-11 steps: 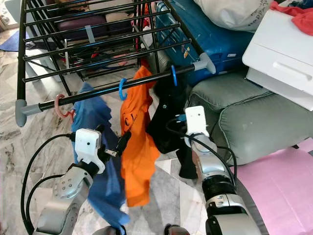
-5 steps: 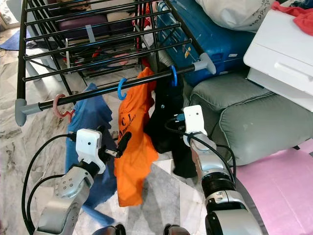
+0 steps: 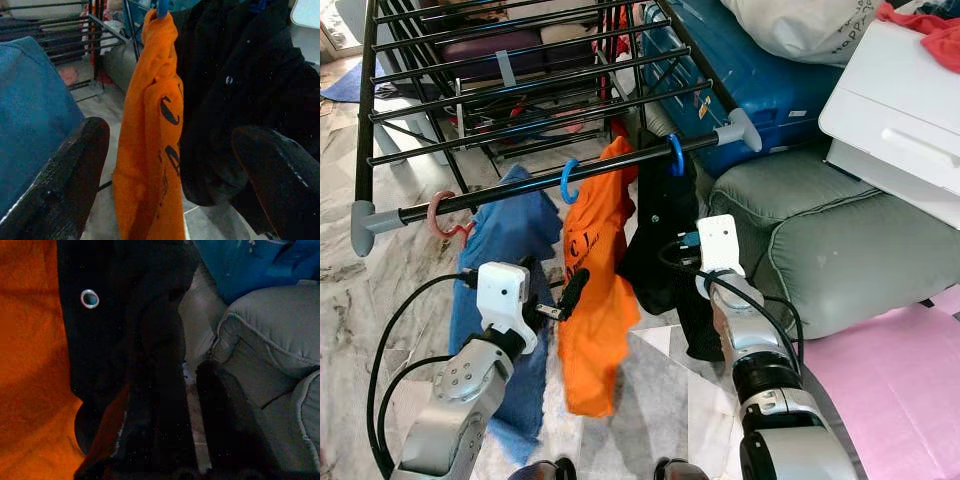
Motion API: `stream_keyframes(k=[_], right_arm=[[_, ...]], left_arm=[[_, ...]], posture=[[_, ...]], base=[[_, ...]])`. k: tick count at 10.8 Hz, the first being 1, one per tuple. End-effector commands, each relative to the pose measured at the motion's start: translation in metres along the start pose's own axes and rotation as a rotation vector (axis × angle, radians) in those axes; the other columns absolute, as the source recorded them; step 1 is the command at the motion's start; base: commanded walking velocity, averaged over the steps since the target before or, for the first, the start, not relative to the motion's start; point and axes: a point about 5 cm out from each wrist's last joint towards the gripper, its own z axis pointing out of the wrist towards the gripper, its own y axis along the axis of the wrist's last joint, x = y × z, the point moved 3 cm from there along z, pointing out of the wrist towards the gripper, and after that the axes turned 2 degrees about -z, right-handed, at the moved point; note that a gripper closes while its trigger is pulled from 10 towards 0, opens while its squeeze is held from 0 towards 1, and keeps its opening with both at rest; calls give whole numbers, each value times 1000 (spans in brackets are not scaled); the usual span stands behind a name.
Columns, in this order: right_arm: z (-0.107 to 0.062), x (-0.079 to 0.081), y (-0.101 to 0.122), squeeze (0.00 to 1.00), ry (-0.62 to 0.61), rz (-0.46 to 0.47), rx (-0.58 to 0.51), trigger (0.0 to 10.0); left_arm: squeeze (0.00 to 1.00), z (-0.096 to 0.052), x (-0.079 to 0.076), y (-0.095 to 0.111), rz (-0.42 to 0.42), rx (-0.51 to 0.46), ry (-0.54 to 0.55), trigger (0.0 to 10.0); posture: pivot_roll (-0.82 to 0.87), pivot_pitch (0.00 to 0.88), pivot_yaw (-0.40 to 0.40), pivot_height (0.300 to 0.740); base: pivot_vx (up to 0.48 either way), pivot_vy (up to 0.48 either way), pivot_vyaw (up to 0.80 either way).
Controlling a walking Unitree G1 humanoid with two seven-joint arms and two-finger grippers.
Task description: Hang hanger
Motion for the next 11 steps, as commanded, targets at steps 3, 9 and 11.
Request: stream_keyframes(k=[3, 9, 11], right_arm=[[2, -1, 4, 0, -3, 12, -12, 0], [1, -3, 22, 0, -29, 21, -118, 0], [-9, 0, 39, 0, -43, 32, -249, 0]], left_arm=[[0, 1, 4, -2, 7, 12, 15, 10000], [0, 2, 6, -3, 17, 12, 29, 10000], [0, 4, 9, 2, 49, -11, 55, 10000]], posture=[[-60, 153, 38, 740], [-55, 148, 40, 740], [-52, 142, 41, 740]], base=[[0, 0, 0], [0, 0, 0], [0, 0, 0]])
